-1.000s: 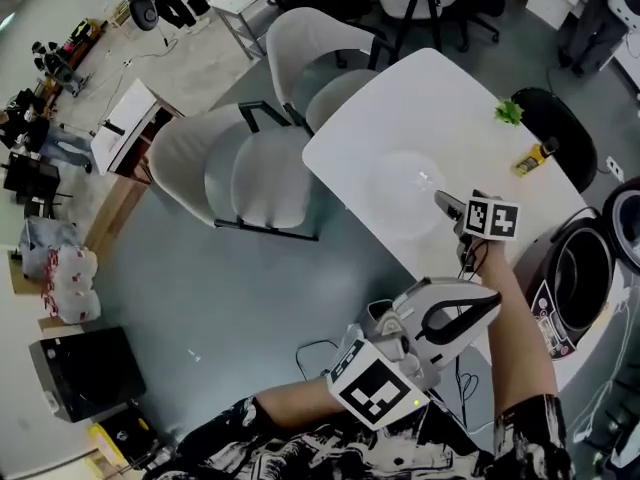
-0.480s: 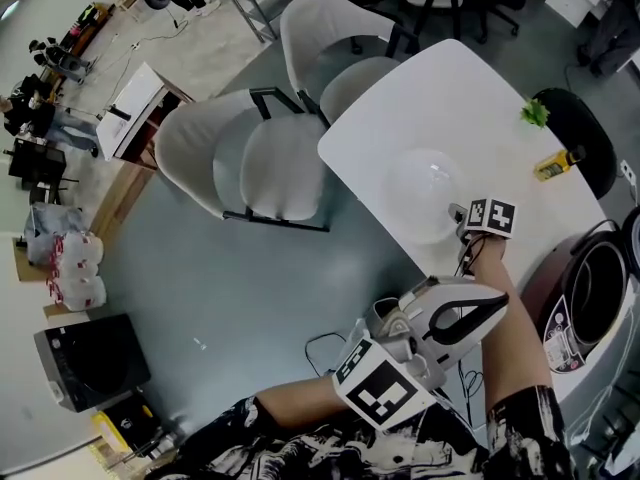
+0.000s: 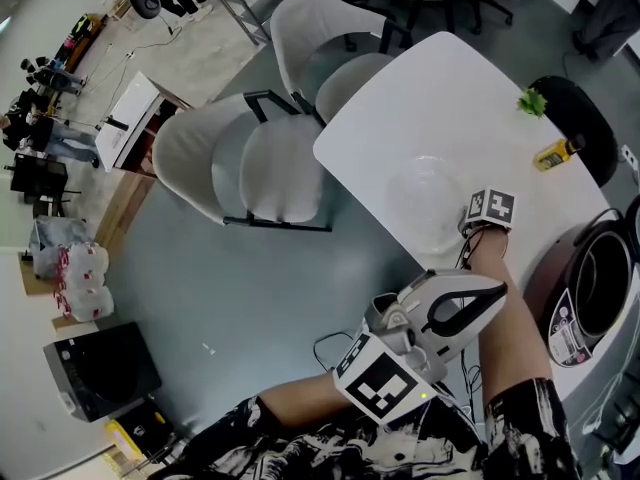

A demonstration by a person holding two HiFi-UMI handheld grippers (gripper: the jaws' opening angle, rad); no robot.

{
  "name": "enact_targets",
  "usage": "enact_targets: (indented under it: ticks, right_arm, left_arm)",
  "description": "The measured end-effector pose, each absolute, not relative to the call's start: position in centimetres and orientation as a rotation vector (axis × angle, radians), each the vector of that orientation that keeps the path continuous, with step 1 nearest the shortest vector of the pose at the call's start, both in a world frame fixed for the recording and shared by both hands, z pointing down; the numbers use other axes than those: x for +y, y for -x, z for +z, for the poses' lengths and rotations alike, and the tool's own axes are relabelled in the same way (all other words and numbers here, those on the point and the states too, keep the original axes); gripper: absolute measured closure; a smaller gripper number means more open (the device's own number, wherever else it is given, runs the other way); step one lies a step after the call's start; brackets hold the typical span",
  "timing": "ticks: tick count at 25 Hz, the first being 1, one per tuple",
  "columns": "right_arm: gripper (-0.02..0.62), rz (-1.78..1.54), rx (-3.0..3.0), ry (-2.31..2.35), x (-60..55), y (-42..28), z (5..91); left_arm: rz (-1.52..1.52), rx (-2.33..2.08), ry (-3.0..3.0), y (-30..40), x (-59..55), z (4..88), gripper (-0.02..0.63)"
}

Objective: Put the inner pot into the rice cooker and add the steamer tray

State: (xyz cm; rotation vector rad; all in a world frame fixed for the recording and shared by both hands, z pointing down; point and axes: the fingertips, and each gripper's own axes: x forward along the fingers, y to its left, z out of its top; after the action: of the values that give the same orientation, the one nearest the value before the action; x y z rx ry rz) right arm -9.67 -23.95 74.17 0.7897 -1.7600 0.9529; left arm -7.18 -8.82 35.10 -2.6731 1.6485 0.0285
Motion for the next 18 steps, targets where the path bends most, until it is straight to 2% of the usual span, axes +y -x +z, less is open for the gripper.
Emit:
enact_targets:
  ticks: [8, 13, 18]
  right_arm:
    - [0.592, 1.082, -1.812, -0.79, -24.0, 9.5, 72.0]
    - [0.592, 1.07, -1.951, -0.779, -26.6, 8.3, 64.4]
    - [0.592, 1.016, -2.069, -0.812, -28.9, 3.8, 55.0]
  left_arm:
    - [0.03, 1.633, 2.673, 7.0, -9.8, 35.3, 0.601]
    - [-0.007, 1.527, 2.697, 4.7, -10.8, 34.4, 0.601]
    - [0.012, 1.379, 2.726, 0.1, -12.5, 31.8, 0.601]
